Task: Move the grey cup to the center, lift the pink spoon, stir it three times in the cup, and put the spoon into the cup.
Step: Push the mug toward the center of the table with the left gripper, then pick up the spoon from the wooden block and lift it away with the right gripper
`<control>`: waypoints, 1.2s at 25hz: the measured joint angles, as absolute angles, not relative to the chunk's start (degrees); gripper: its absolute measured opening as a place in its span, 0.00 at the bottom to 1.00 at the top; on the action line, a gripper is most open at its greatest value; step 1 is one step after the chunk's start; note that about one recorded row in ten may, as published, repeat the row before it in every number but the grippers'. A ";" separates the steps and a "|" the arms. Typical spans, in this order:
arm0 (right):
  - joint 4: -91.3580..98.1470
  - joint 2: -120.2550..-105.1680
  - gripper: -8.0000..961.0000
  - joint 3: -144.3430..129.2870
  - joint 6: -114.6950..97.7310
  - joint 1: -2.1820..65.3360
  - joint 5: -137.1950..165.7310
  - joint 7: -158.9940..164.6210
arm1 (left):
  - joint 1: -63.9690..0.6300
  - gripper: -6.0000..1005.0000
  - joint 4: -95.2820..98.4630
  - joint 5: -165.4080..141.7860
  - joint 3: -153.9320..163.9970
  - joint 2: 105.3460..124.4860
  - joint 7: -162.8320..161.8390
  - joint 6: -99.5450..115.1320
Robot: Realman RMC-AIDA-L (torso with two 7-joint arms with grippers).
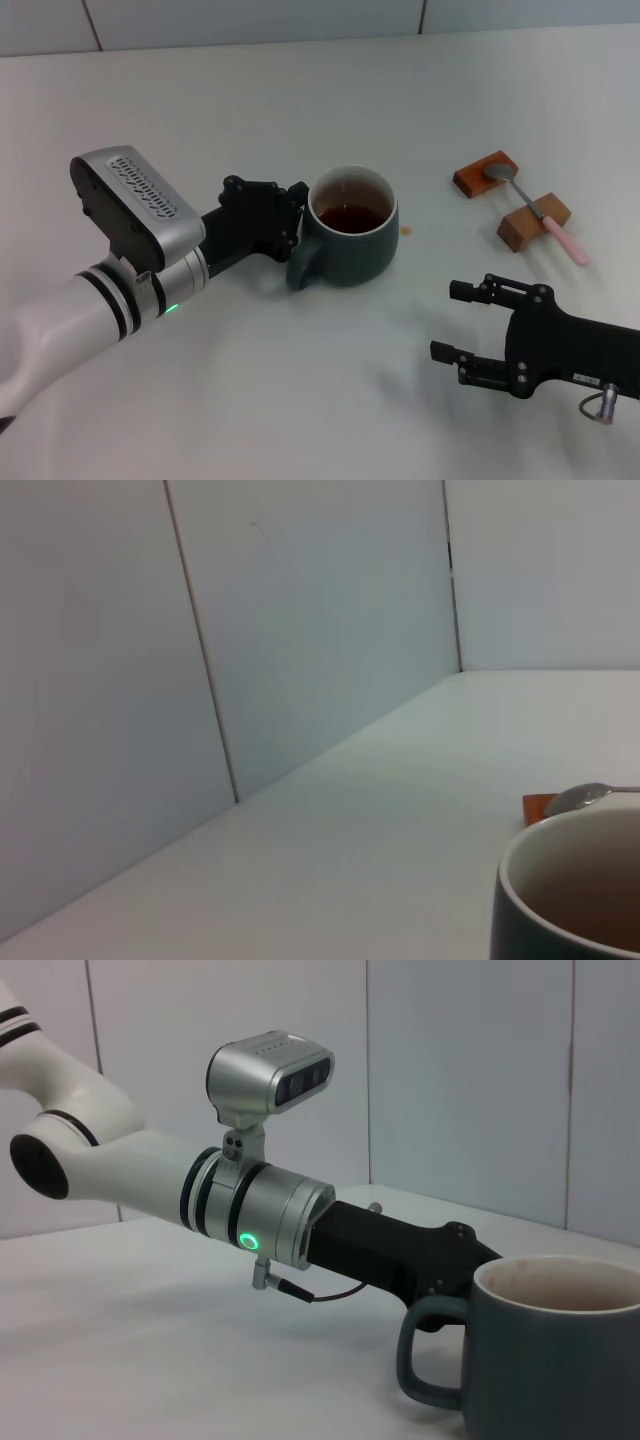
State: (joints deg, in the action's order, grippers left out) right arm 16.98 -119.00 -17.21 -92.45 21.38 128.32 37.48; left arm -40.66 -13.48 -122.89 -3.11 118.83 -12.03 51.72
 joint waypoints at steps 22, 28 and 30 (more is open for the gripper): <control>17.43 -118.93 0.76 -17.11 -92.55 21.29 128.32 37.43 | -29.87 0.02 12.95 -122.97 -2.51 114.83 -45.54 103.60; 17.43 -118.91 0.76 -17.05 -92.54 21.27 128.19 37.43 | -25.98 0.02 13.16 -122.92 -1.37 114.56 -46.18 109.14; 17.47 -118.91 0.76 -17.05 -92.55 21.27 128.16 37.43 | -23.96 0.02 13.52 -122.93 -0.56 115.49 -45.46 109.54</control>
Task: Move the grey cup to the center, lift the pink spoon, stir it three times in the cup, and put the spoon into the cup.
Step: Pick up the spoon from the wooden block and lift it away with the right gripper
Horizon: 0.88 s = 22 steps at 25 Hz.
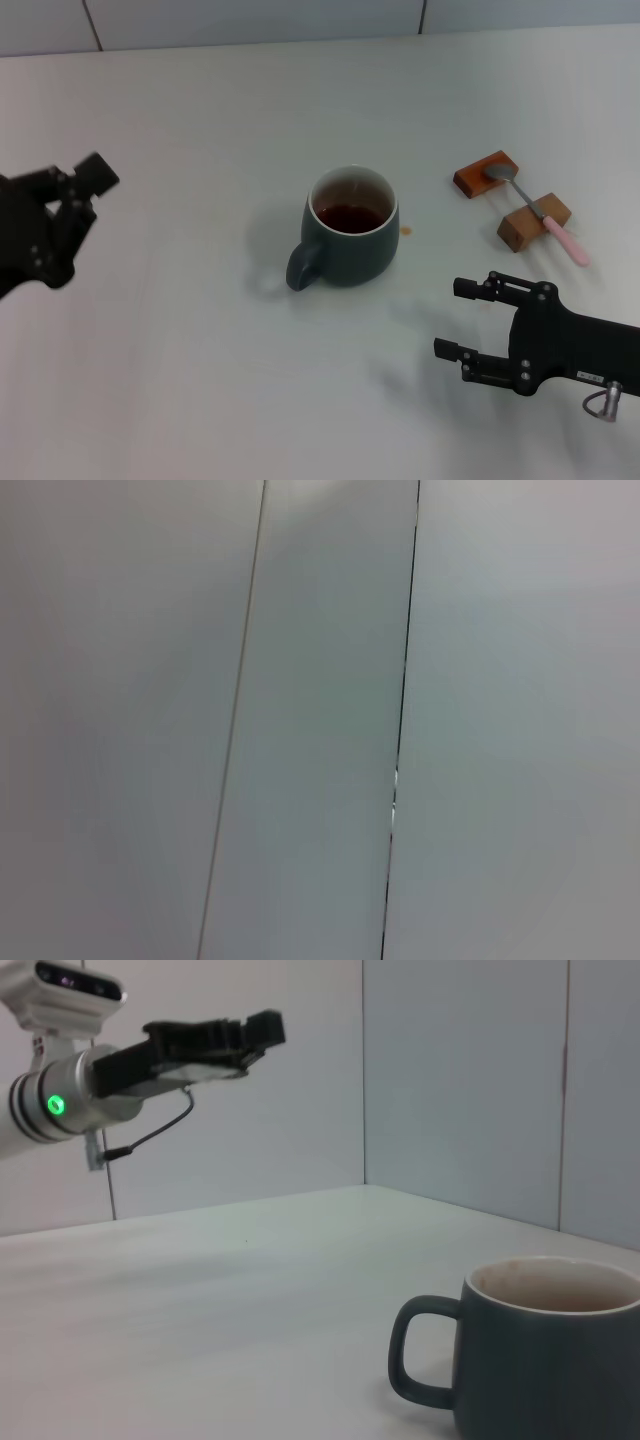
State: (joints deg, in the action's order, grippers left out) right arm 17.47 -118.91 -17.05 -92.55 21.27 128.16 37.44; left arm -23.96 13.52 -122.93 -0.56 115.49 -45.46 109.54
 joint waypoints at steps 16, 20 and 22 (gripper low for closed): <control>17.67 -118.82 0.76 -17.05 -92.78 20.90 128.05 37.44 | -21.04 0.14 12.97 -122.97 12.79 118.45 -34.16 99.76; 17.67 -118.83 0.76 -17.05 -92.81 20.79 127.99 37.44 | -20.91 0.27 12.68 -122.95 15.08 118.47 -32.59 97.63; 17.67 -118.83 0.76 -17.05 -92.81 20.70 127.72 37.44 | -20.86 0.35 12.65 -122.96 17.22 118.48 -31.73 96.53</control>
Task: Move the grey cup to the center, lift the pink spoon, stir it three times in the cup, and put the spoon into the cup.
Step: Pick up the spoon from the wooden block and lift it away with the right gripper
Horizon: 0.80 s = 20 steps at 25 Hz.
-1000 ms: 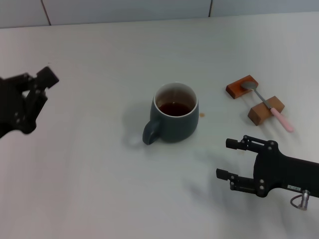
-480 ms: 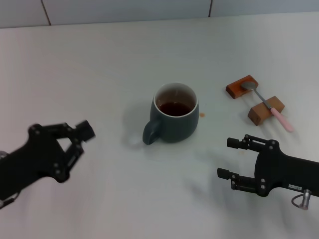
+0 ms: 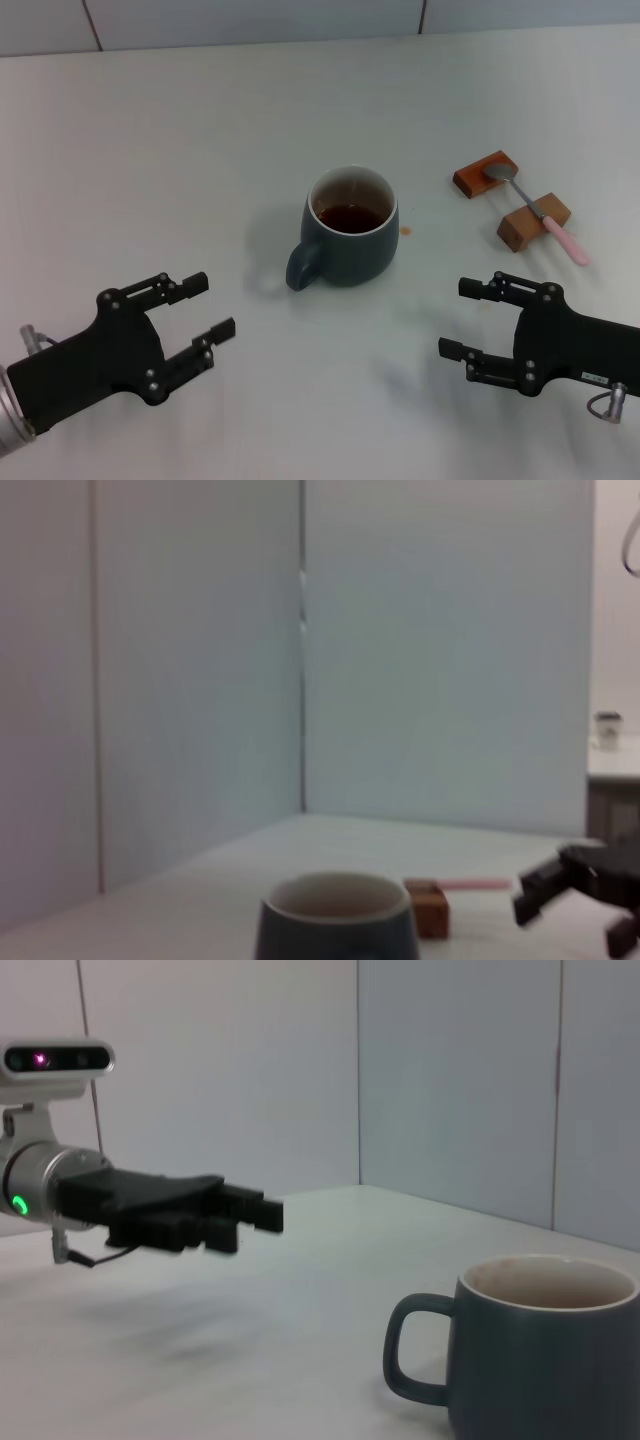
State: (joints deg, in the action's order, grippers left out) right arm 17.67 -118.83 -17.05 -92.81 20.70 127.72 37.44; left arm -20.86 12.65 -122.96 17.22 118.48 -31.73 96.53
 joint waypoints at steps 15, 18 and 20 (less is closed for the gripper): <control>17.60 -118.92 0.76 -16.50 -92.82 20.37 127.35 37.44 | -21.14 0.81 13.14 -122.96 20.43 118.39 -31.55 93.46; 17.49 -118.92 0.76 -16.52 -92.82 20.38 127.35 37.44 | -21.26 0.81 13.16 -122.96 20.64 118.42 -31.55 92.81; 17.48 -118.92 0.76 -16.52 -92.82 20.36 127.35 37.44 | -21.30 0.81 13.15 -122.96 20.66 118.45 -31.55 92.55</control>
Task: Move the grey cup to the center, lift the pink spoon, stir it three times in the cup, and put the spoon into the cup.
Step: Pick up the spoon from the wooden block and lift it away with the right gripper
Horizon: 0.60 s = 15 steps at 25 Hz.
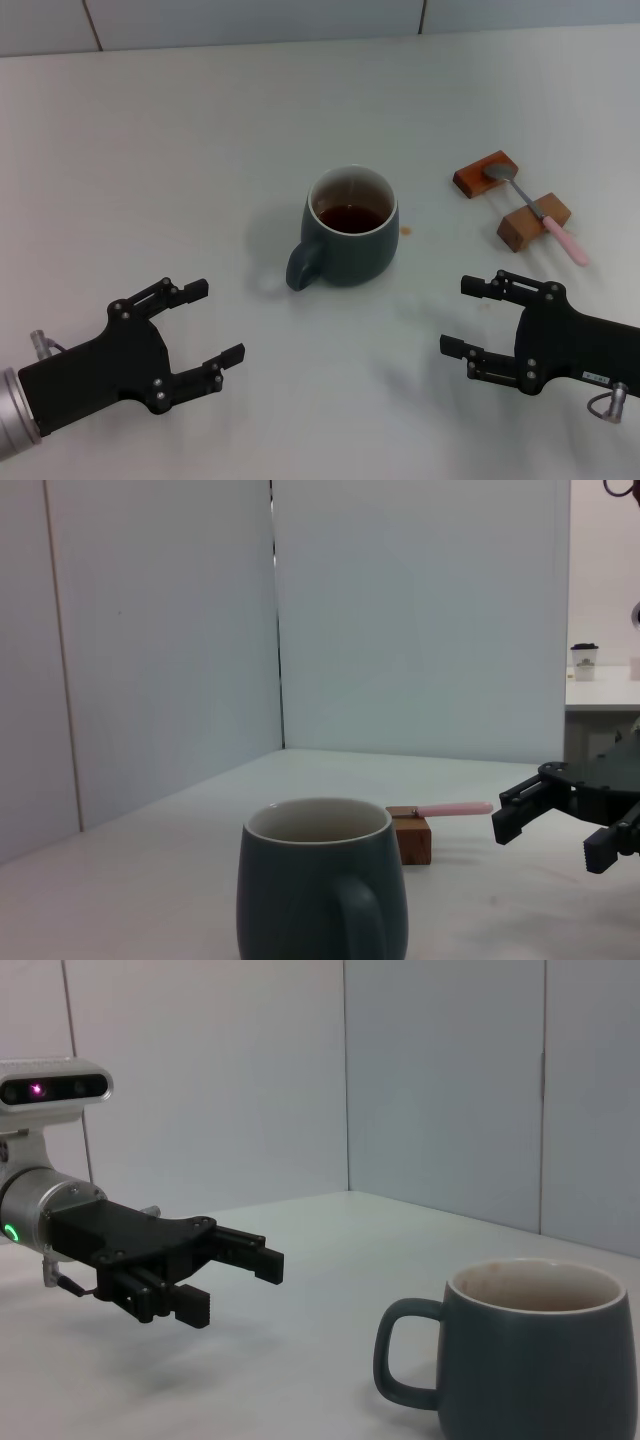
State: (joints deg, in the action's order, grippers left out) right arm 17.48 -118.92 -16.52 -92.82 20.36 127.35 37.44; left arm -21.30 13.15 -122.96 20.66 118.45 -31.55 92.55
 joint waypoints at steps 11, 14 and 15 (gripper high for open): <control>17.54 -118.94 0.76 -16.51 -92.85 20.22 127.34 37.44 | -21.21 0.81 12.93 -122.96 21.23 118.48 -31.55 92.33; 17.12 -118.95 0.76 -16.33 -93.55 20.00 126.11 37.44 | -21.13 0.81 12.85 -122.96 21.23 118.48 -31.55 91.99; 16.97 -118.93 0.76 -16.24 -94.34 19.75 125.12 37.48 | -21.11 0.81 12.80 -122.95 21.23 118.48 -31.55 91.77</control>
State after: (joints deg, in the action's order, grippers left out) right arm 16.97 -118.93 -16.24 -94.34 19.75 125.12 37.48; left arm -21.11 12.80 -122.95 21.23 118.48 -31.55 91.77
